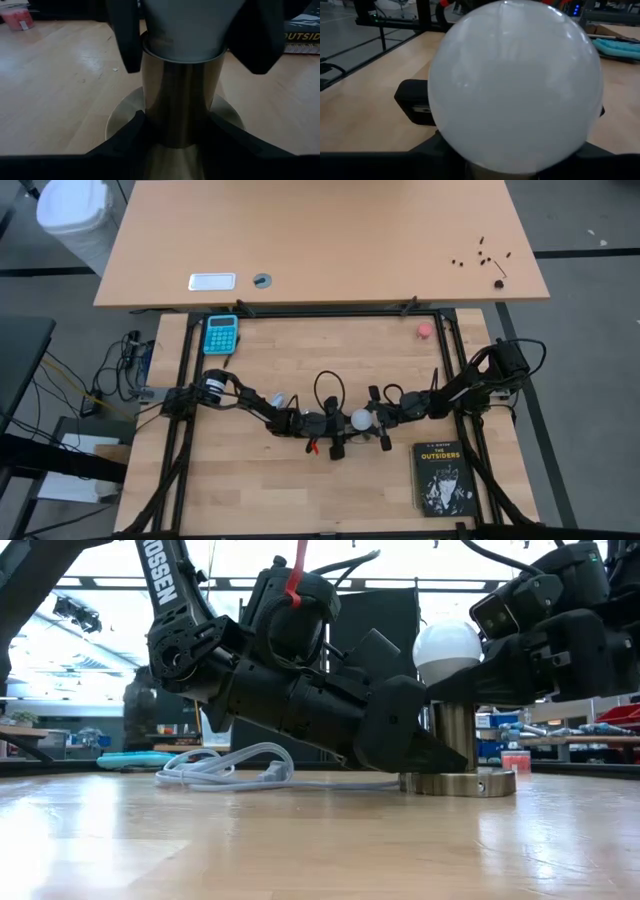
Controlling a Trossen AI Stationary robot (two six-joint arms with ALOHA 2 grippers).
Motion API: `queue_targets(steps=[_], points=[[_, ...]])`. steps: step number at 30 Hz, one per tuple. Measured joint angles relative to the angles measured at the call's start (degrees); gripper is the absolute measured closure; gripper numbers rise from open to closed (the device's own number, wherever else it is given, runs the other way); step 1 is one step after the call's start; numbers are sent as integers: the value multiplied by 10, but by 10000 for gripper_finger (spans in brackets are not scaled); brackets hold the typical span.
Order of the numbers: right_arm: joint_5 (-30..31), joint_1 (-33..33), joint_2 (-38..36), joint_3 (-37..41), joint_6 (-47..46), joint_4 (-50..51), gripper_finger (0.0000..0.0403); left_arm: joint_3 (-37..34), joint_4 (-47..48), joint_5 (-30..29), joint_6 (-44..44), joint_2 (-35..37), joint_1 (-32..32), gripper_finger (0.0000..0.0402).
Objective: Screw lightbulb
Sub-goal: Insert the lightbulb into the lamp
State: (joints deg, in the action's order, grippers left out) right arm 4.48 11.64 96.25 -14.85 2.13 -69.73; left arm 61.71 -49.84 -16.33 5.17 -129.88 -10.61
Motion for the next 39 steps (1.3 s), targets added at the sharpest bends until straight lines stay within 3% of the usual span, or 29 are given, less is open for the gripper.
queue_targets(steps=[8, 22, 29, 39], points=[[67, 27, 2, 0, -24, 4, 222, 0, 1, -14, 1, 0, 0, 219], [342, 113, 80, -67, -76, -2, 219, -1, 6, -42, 23, 1, -1, 220], [445, 146, 115, -91, -100, -1, 219, 1, 12, -49, 27, 1, -1, 220], [451, 160, 113, -90, -86, 0, 214, 1, 13, -46, 25, 0, -1, 220]])
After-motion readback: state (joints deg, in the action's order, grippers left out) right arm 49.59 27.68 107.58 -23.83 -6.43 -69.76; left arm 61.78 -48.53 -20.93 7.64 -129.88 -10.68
